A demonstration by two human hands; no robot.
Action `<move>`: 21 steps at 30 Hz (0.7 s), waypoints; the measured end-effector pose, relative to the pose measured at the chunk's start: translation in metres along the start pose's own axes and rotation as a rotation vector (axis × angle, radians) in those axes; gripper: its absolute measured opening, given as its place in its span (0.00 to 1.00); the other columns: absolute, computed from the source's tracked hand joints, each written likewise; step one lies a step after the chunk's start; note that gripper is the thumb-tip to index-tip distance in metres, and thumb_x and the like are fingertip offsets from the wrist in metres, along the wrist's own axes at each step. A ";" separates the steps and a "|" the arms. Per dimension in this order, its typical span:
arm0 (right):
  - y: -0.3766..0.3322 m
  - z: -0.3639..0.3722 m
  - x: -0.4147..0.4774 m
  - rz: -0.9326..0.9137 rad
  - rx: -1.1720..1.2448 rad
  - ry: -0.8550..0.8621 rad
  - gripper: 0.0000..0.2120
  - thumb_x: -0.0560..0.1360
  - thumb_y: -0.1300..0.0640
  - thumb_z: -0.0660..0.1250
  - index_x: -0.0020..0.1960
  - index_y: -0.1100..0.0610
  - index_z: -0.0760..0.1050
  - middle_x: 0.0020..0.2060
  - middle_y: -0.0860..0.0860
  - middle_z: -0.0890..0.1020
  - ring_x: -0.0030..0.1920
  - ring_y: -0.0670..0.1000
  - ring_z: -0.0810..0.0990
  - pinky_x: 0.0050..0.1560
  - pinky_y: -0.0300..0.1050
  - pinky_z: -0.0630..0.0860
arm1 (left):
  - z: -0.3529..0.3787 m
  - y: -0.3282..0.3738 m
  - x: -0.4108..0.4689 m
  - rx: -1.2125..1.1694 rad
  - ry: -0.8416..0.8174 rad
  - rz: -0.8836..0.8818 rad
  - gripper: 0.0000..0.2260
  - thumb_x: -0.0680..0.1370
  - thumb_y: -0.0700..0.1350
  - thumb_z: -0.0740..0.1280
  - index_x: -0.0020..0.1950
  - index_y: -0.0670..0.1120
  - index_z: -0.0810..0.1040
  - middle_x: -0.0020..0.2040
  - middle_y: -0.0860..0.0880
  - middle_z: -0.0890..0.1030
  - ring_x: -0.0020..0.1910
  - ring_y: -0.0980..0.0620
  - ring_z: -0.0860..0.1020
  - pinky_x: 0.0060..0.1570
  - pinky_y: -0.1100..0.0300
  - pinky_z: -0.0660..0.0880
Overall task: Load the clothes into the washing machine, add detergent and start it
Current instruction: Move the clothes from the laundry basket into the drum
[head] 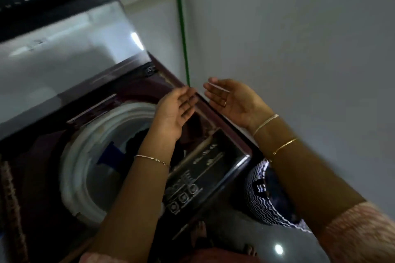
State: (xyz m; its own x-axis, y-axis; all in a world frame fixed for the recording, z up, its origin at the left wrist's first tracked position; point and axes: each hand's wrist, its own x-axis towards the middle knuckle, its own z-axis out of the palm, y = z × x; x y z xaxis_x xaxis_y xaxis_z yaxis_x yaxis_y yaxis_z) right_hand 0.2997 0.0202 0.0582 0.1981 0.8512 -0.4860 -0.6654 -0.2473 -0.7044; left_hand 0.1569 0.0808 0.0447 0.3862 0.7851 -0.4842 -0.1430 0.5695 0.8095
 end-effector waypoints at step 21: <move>0.024 -0.431 -0.163 0.131 0.162 0.439 0.09 0.78 0.55 0.59 0.48 0.53 0.78 0.47 0.50 0.82 0.45 0.49 0.79 0.49 0.41 0.73 | 0.300 -0.318 -0.041 0.226 -0.181 -0.442 0.07 0.79 0.45 0.62 0.44 0.50 0.78 0.41 0.54 0.84 0.41 0.56 0.79 0.39 0.63 0.73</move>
State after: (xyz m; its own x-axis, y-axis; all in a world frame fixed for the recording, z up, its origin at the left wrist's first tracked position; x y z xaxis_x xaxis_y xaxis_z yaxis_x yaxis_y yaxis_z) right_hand 0.5620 -0.3236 -0.1022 0.3668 0.5331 -0.7624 -0.8018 -0.2345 -0.5497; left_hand 0.4600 -0.2055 -0.0932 0.5193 0.4157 -0.7466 0.2614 0.7546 0.6019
